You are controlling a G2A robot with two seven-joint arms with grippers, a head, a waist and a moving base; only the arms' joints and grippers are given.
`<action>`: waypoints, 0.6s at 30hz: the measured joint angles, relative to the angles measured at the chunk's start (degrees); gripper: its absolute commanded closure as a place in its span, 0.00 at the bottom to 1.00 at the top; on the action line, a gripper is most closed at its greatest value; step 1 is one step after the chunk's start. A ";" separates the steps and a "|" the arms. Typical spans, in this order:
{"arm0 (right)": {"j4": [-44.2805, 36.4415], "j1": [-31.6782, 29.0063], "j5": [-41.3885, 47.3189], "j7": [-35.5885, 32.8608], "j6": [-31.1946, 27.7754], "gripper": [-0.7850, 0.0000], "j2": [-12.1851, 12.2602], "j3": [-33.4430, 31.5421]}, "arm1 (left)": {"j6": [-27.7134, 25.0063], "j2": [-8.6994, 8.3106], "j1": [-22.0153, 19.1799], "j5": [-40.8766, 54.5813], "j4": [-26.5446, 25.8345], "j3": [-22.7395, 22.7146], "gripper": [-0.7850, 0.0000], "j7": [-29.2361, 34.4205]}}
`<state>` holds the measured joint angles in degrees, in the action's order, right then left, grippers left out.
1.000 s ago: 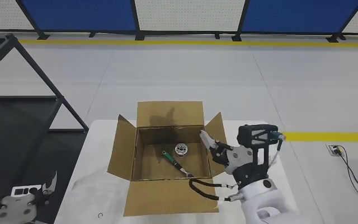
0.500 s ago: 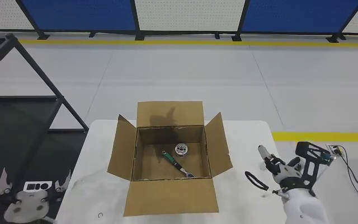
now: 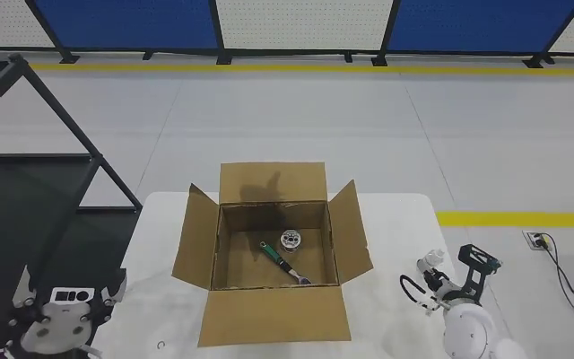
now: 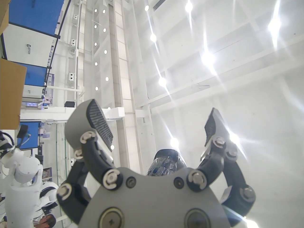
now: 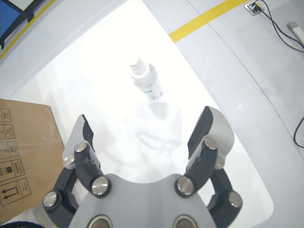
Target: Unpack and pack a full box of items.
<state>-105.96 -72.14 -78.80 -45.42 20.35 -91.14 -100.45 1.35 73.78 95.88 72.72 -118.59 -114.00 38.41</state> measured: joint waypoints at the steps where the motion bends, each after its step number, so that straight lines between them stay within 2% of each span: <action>1: 1.22 0.68 -0.56 0.14 0.17 0.00 0.08 0.11 | -0.04 0.01 0.02 -0.06 0.00 0.02 0.00 -0.02; 12: 11.28 7.73 -1.60 1.51 0.66 0.00 0.72 1.64 | -0.97 0.12 0.32 -0.18 -0.17 -0.16 0.00 -0.67; 16: 13.76 9.36 -2.20 2.51 2.09 0.17 0.90 1.72 | -1.05 0.15 0.43 0.16 -0.19 -0.51 0.00 -0.67; 18: 14.92 10.10 -2.20 3.12 2.82 0.18 0.98 1.72 | -1.02 0.16 0.52 0.28 -0.18 -0.74 0.00 -0.64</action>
<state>-91.04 -62.04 -81.00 -42.30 23.17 -90.16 -98.73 0.32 73.94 96.41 73.00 -118.78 -114.75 37.77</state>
